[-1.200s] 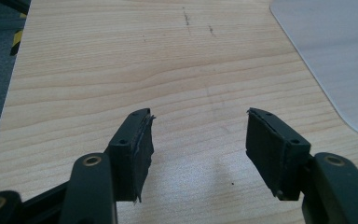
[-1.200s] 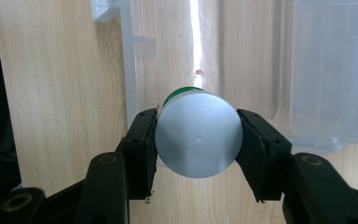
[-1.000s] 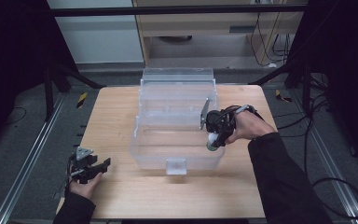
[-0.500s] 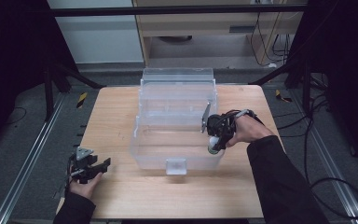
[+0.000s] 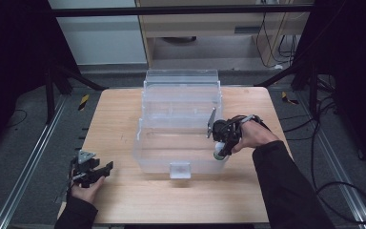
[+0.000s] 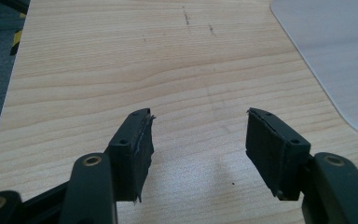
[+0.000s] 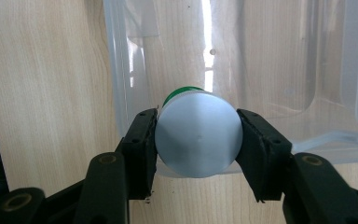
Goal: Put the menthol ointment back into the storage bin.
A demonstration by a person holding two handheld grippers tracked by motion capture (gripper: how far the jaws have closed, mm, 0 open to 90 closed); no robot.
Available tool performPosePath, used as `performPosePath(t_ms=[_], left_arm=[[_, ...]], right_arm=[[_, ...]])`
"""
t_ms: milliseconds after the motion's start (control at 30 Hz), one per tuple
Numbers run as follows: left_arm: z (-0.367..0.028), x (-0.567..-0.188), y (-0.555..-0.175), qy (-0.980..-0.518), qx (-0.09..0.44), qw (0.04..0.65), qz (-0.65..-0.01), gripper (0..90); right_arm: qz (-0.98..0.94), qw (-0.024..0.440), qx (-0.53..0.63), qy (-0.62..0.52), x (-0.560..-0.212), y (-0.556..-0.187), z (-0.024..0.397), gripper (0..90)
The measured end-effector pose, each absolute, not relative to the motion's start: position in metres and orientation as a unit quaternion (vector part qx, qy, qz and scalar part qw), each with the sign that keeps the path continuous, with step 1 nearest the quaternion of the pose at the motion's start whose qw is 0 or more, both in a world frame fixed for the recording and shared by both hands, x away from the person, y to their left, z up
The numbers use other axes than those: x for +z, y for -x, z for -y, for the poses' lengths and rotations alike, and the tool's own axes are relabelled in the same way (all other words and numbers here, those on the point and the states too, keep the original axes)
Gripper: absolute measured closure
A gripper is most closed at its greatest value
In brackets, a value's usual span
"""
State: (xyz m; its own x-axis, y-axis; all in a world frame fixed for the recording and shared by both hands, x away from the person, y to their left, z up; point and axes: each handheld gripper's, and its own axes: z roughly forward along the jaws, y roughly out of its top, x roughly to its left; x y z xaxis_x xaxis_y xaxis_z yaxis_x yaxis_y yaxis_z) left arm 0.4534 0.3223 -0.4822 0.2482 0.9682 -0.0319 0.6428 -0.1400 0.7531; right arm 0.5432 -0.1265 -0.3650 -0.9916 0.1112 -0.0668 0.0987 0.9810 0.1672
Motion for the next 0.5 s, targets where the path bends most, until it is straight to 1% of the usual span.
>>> performPosePath(t_ms=[500], left_arm=[[-0.3224, -0.4822, -0.4535, -0.715, 0.243, 0.336, -0.563, 40.7]], right_arm=[[-0.994, 0.033, 0.084, -0.061, -0.3748, -0.5435, 0.1294, 50.2]])
